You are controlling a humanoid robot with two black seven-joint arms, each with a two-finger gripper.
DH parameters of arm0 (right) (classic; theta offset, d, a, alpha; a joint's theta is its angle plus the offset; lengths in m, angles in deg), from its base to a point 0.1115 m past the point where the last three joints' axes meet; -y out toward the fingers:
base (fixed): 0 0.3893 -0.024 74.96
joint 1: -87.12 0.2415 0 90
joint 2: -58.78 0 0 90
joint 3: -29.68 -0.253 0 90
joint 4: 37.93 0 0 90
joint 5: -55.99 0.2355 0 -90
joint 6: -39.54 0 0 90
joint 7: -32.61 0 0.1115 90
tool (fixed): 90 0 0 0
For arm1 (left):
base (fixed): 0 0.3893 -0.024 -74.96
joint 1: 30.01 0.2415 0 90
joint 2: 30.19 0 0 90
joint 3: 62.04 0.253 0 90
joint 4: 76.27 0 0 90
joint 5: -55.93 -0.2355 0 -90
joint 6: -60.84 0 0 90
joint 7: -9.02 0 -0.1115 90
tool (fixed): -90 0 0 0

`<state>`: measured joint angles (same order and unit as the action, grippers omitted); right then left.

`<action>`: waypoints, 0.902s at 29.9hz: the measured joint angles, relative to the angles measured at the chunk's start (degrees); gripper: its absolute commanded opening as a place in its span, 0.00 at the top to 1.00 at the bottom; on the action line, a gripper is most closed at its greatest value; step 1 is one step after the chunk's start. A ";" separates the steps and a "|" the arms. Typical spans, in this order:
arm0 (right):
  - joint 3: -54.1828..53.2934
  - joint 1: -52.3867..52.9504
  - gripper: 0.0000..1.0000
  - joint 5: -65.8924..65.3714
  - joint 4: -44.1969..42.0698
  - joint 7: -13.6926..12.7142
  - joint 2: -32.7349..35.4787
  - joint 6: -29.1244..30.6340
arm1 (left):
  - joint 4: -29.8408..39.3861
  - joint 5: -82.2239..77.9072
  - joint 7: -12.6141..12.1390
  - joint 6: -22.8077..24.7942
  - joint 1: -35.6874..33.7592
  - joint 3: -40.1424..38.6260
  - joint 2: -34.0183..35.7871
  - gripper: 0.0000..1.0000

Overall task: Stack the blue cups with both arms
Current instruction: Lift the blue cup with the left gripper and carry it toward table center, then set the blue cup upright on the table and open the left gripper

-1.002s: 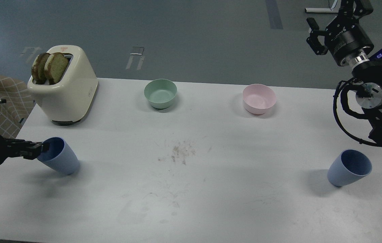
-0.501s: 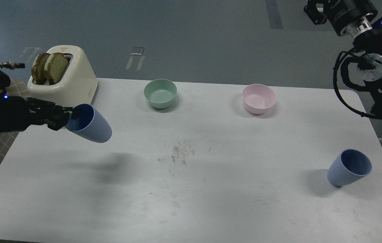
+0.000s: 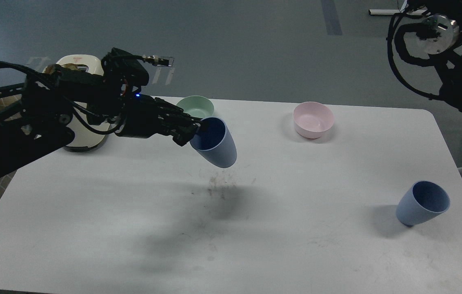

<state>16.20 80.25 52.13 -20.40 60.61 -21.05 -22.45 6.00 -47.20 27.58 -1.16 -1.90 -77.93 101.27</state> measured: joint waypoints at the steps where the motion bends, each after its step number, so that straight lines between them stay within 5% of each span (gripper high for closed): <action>1: 0.41 0.12 0.00 0.01 -0.01 0.00 -0.12 0.00 | -0.95 -1.28 -0.12 0.00 -0.06 0.03 -2.06 1.00; 10: 0.83 0.28 0.00 0.08 -0.08 0.00 -0.98 0.00 | -7.68 -8.13 -1.94 0.00 -1.56 1.79 -14.05 1.00; 27: 0.91 0.04 0.00 0.16 -1.69 0.00 -2.59 -0.02 | -15.15 -9.40 -1.94 0.00 -6.70 14.91 -24.12 1.00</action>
<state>17.11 80.29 52.29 -22.09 60.61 -23.64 -22.47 -9.15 -56.60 25.64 -1.16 -8.60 -63.03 77.15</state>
